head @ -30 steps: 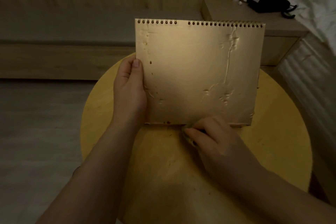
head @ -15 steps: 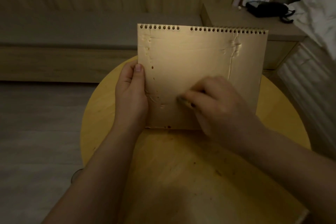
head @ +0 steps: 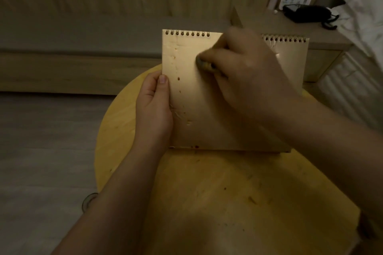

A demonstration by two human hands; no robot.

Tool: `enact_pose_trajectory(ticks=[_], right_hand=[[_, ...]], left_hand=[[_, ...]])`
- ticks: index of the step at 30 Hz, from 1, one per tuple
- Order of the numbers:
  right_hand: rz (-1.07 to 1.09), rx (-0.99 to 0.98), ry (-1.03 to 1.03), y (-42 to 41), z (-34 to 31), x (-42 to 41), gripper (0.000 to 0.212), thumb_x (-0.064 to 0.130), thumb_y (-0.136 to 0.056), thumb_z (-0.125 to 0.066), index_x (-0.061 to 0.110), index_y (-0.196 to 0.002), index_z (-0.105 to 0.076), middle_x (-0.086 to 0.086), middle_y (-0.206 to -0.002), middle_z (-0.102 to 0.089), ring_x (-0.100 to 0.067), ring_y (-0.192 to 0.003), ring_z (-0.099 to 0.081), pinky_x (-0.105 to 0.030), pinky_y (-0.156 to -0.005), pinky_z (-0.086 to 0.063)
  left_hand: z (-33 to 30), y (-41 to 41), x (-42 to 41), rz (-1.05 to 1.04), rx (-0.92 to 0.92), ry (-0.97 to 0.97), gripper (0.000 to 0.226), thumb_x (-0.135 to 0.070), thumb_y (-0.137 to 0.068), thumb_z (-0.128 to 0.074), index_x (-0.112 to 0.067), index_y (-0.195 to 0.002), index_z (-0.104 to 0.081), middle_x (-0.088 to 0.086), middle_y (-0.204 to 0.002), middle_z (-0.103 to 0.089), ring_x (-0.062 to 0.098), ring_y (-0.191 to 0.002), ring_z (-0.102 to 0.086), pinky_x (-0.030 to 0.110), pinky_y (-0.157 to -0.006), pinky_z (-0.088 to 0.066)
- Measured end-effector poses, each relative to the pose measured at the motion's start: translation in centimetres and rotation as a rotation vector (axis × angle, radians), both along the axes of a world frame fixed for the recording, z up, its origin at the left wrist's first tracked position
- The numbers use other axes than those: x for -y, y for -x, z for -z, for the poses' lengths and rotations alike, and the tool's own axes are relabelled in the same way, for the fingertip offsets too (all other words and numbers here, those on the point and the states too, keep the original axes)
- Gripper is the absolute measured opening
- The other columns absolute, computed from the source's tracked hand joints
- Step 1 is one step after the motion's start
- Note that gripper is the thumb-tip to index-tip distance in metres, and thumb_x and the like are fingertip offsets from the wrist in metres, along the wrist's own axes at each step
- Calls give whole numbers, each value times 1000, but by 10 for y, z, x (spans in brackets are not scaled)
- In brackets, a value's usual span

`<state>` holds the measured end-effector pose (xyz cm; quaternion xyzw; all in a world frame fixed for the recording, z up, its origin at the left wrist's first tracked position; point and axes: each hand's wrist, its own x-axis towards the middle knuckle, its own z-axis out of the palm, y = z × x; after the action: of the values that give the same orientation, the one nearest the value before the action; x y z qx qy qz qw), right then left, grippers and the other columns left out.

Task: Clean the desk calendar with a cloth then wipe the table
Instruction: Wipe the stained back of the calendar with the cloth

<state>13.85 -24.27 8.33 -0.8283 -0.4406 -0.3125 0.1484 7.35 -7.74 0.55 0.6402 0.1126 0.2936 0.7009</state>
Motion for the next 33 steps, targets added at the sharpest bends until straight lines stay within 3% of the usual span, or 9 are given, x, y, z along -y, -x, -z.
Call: enact_pose_trajectory(ticks=[5,11,15,23,26,28,33], right_hand=[[-68,-87,67,42,56,9,20,-1,-94,-71,-3,-113,-75,-19,-96,-65,-33,-89,-55,-36,-69,-42],[-149,-218,102,87,109,24,20,2,-95,-71,1,-114,-73,-14,-100,-65,-32,-88,-57,-43,-71,-53],[-156,-242,105,96,117,24,18,3,-98,-66,-1,-114,-72,-14,-98,-64,-32,-85,-56,-46,-69,-53],[-105,-155,56,65,76,5,10,3,-98,-67,-1,-104,-74,-17,-94,-62,-33,-85,-54,-47,-64,-49],[-86,-90,0,43,46,-7,14,1,-96,-64,-4,-103,-75,-21,-93,-64,-35,-85,-56,-44,-64,-49],[-61,-72,-21,27,23,-15,21,4,-96,-60,-4,-107,-76,-22,-98,-65,-38,-89,-57,-44,-68,-48],[72,-51,-82,-3,-24,-35,25,5,-99,-53,1,-110,-76,-21,-111,-63,-39,-103,-57,-41,-79,-40]], left_hand=[[2,-2,-1,5,4,36,31,-36,-104,-47,-48,-92,-74,-6,-103,-77,10,-94,-72,26,-77,-56],[2,-1,-1,-19,-16,27,26,-29,-108,-46,-33,-102,-71,-11,-100,-76,1,-89,-69,18,-72,-53],[3,-1,0,-7,-16,16,25,-26,-110,-45,-29,-105,-69,-7,-103,-75,1,-90,-68,20,-75,-52],[-1,1,1,27,13,46,26,-27,-108,-46,-34,-100,-70,-10,-99,-76,5,-90,-69,22,-74,-54],[-1,2,1,46,13,65,27,-26,-109,-45,-33,-103,-70,-3,-107,-77,12,-97,-72,25,-76,-57],[-2,2,2,50,14,63,28,-26,-110,-45,-33,-103,-71,2,-108,-76,15,-96,-72,29,-77,-57],[-4,4,2,43,14,22,34,-30,-110,-45,-44,-97,-73,-9,-101,-76,7,-92,-71,23,-76,-56]])
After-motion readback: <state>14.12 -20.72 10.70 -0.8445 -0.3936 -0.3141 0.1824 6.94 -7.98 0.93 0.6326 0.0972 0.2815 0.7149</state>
